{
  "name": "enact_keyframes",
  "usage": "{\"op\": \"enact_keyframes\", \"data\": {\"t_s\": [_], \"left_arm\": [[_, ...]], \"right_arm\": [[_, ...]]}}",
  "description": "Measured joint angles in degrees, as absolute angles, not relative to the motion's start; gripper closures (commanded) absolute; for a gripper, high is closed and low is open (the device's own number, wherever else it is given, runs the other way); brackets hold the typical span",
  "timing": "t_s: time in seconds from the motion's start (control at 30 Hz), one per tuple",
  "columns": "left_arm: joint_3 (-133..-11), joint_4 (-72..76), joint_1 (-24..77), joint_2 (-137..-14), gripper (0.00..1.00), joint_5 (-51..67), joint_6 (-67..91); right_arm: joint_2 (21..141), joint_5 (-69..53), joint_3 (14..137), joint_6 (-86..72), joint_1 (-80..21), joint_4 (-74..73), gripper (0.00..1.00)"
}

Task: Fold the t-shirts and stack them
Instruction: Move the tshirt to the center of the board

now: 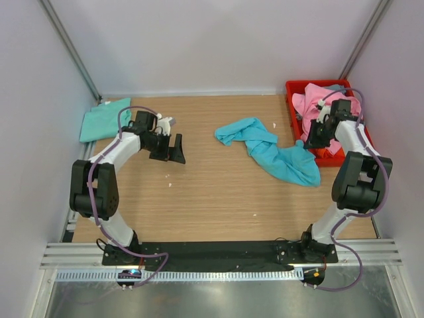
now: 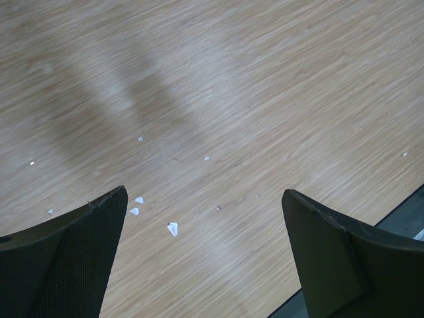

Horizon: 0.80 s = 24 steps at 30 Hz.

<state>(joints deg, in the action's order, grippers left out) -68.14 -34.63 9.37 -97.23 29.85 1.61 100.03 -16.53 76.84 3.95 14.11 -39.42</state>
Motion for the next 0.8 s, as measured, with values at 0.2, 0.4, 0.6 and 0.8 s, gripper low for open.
{"op": "enact_keyframes", "data": {"t_s": [0.2,0.4,0.6,0.8], "left_arm": [[-68.36,-34.63,9.37,-97.23,0.0,29.36,1.56],[-68.36,-34.63,9.37,-97.23,0.0,29.06,1.56],[-68.36,-34.63,9.37,-97.23,0.0,28.95,1.56],[-68.36,-34.63,9.37,-97.23,0.01,28.93,1.58]], "right_arm": [[100.03,-19.46,76.93,4.49,14.83,-41.08,0.98],[98.85,-21.63,76.93,4.86,14.96,-42.92,0.99],[94.11,-25.47,77.38,5.56,14.96,-45.87,0.99],[92.49,-27.77,79.99,5.87,14.85,-47.88,0.57]]}}
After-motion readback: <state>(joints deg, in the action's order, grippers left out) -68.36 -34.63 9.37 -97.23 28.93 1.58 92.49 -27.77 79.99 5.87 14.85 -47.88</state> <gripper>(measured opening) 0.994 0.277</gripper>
